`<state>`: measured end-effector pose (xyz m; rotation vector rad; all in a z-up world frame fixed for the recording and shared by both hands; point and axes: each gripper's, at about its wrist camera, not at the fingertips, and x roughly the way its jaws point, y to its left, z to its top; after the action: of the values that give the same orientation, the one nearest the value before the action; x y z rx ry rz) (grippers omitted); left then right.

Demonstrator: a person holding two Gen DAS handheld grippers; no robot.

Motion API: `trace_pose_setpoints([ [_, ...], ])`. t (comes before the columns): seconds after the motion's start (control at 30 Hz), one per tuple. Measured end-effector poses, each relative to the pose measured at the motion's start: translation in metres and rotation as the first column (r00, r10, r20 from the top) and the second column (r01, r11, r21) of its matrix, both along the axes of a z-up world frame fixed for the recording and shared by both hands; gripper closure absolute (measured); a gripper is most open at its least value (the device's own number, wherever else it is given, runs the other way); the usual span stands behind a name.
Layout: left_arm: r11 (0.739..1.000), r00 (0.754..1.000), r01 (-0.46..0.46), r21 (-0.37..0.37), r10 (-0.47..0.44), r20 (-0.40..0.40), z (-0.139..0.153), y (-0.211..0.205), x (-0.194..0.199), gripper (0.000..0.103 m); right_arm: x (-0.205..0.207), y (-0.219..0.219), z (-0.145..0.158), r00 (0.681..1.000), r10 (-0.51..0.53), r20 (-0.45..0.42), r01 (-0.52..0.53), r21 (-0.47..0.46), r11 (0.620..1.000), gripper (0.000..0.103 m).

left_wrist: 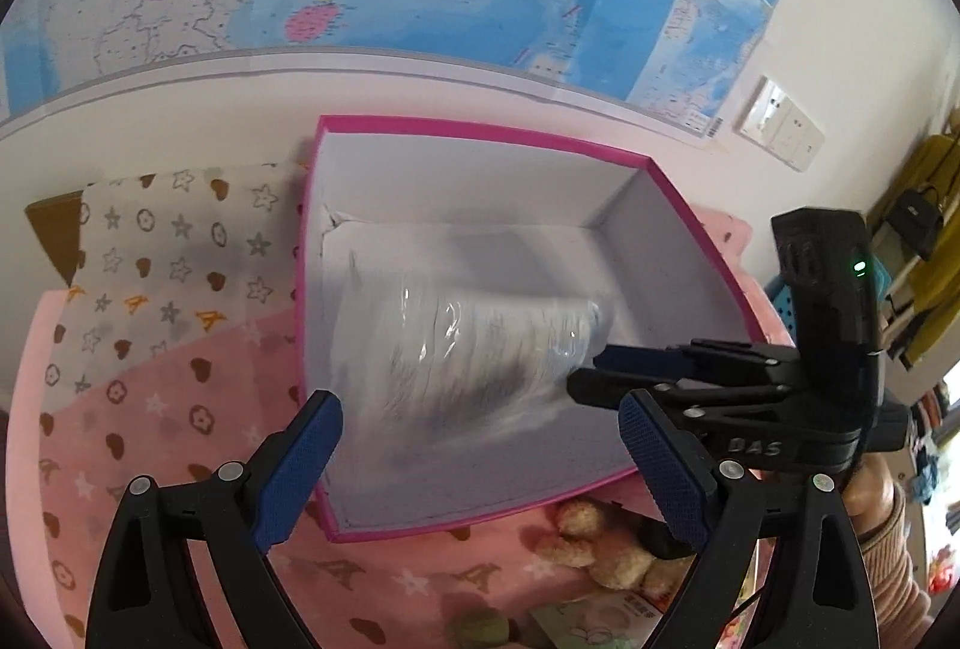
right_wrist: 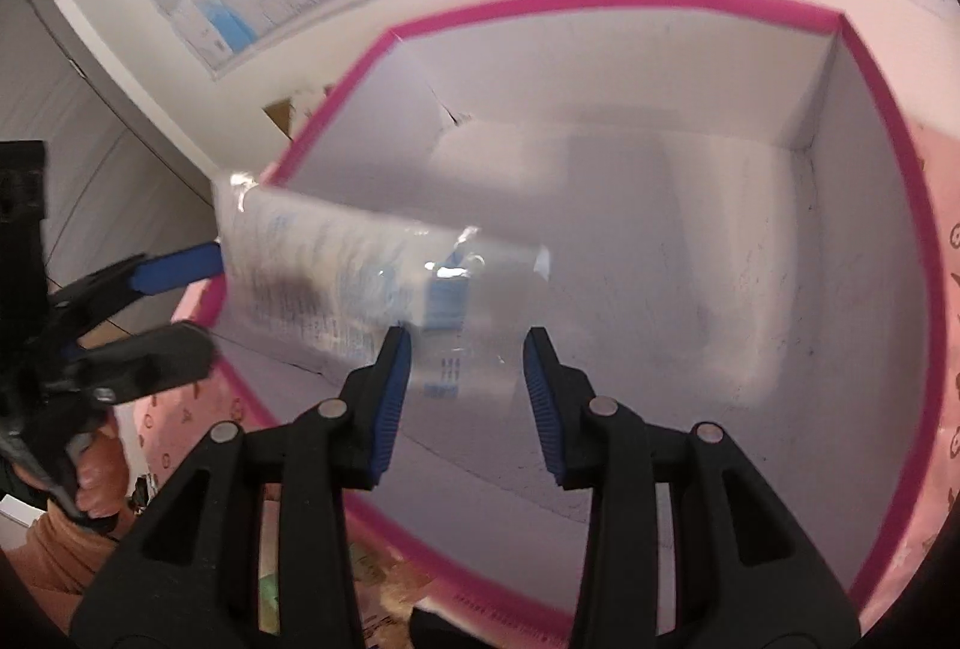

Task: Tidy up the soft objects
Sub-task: 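Carry the plastic bag into the pink box and open the right gripper, then grasp the white-yellow wet-wipe pack with the right gripper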

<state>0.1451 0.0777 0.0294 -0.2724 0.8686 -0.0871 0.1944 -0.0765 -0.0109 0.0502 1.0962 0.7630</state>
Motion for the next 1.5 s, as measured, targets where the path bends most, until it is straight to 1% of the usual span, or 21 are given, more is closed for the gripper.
trace_pose_setpoints([
  [0.07, 1.0, 1.0, -0.013, 0.012, 0.013, 0.012, 0.001, 0.0, -0.002, 0.008, 0.001, 0.0, -0.001, 1.0, -0.011, 0.004, 0.011, -0.012, 1.0, 0.061],
  [0.1, 1.0, 1.0, -0.017, 0.016, 0.017, 0.015, 0.002, 0.0, -0.003, 0.008, 0.001, -0.002, -0.001, 1.0, -0.019, 0.005, 0.019, -0.012, 1.0, 0.057],
  [0.17, 1.0, 0.999, -0.022, 0.015, 0.022, 0.025, 0.003, 0.001, -0.006, 0.008, -0.002, -0.005, 0.002, 1.0, -0.026, 0.013, 0.026, -0.003, 1.0, 0.055],
  [0.23, 0.999, 0.999, -0.031, 0.025, 0.03, 0.038, 0.006, 0.0, -0.01, 0.008, -0.007, -0.011, 0.01, 0.999, -0.033, 0.044, 0.032, 0.005, 0.999, 0.055],
  [0.3, 0.999, 0.998, -0.027, 0.025, 0.026, 0.056, 0.008, -0.001, -0.015, 0.008, -0.016, -0.018, 0.022, 0.996, -0.031, 0.079, 0.028, 0.035, 0.999, 0.054],
  [0.37, 1.0, 0.997, -0.012, 0.018, 0.011, 0.078, 0.011, -0.003, -0.024, 0.008, -0.027, -0.026, 0.034, 0.992, -0.025, 0.122, 0.017, 0.066, 0.998, 0.054],
  [0.5, 0.999, 0.992, 0.038, 0.028, -0.041, 0.123, 0.019, -0.014, -0.04, 0.008, -0.055, -0.046, 0.06, 0.976, -0.027, 0.215, 0.002, 0.115, 0.993, 0.047],
  [0.57, 0.998, 0.988, 0.063, 0.027, -0.067, 0.143, 0.022, -0.021, -0.049, 0.008, -0.069, -0.055, 0.071, 0.966, -0.036, 0.256, 0.003, 0.13, 0.992, 0.047],
  [0.63, 0.995, 0.983, 0.095, 0.02, -0.097, 0.157, 0.024, -0.028, -0.057, 0.008, -0.082, -0.068, 0.078, 0.959, -0.051, 0.28, 0.01, 0.145, 0.989, 0.047],
  [0.73, 0.99, 0.975, 0.138, 0.015, -0.139, 0.174, 0.023, -0.039, -0.068, 0.008, -0.097, -0.084, 0.081, 0.951, -0.075, 0.299, 0.028, 0.158, 0.987, 0.047],
  [0.9, 0.975, 0.96, 0.221, 0.031, -0.223, 0.169, 0.014, -0.065, -0.08, 0.008, -0.116, -0.114, 0.067, 0.942, -0.113, 0.315, 0.078, 0.122, 0.989, 0.047],
  [1.03, 0.956, 0.949, 0.286, 0.069, -0.293, 0.118, -0.005, -0.09, -0.077, 0.008, -0.122, -0.137, 0.043, 0.937, -0.158, 0.312, 0.136, 0.091, 0.986, 0.047],
  [1.17, 0.938, 0.939, 0.335, 0.087, -0.34, 0.058, -0.024, -0.107, -0.066, 0.01, -0.116, -0.154, 0.012, 0.946, -0.199, 0.255, 0.185, 0.076, 0.98, 0.047],
  [1.27, 0.934, 0.937, 0.344, 0.1, -0.348, 0.029, -0.033, -0.113, -0.058, 0.014, -0.111, -0.161, -0.005, 0.949, -0.214, 0.232, 0.201, 0.079, 0.976, 0.047],
  [1.33, 0.931, 0.935, 0.351, 0.103, -0.354, 0.011, -0.039, -0.117, -0.053, 0.026, -0.107, -0.162, -0.013, 0.95, -0.22, 0.221, 0.208, 0.077, 0.975, 0.047],
  [1.37, 0.931, 0.935, 0.353, 0.097, -0.354, -0.002, -0.041, -0.118, -0.05, 0.028, -0.105, -0.161, -0.016, 0.951, -0.218, 0.221, 0.206, 0.074, 0.976, 0.047],
  [1.43, 0.931, 0.935, 0.355, 0.086, -0.355, -0.021, -0.046, -0.119, -0.044, 0.037, -0.099, -0.159, -0.023, 0.952, -0.209, 0.223, 0.201, 0.062, 0.978, 0.047],
  [1.47, 0.932, 0.935, 0.354, 0.08, -0.353, -0.031, -0.048, -0.119, -0.041, 0.039, -0.098, -0.158, -0.026, 0.953, -0.204, 0.223, 0.196, 0.058, 0.979, 0.047],
  [1.5, 0.932, 0.935, 0.355, 0.072, -0.353, -0.037, -0.05, -0.12, -0.039, 0.043, -0.096, -0.156, -0.027, 0.953, -0.201, 0.225, 0.194, 0.054, 0.98, 0.049],
])
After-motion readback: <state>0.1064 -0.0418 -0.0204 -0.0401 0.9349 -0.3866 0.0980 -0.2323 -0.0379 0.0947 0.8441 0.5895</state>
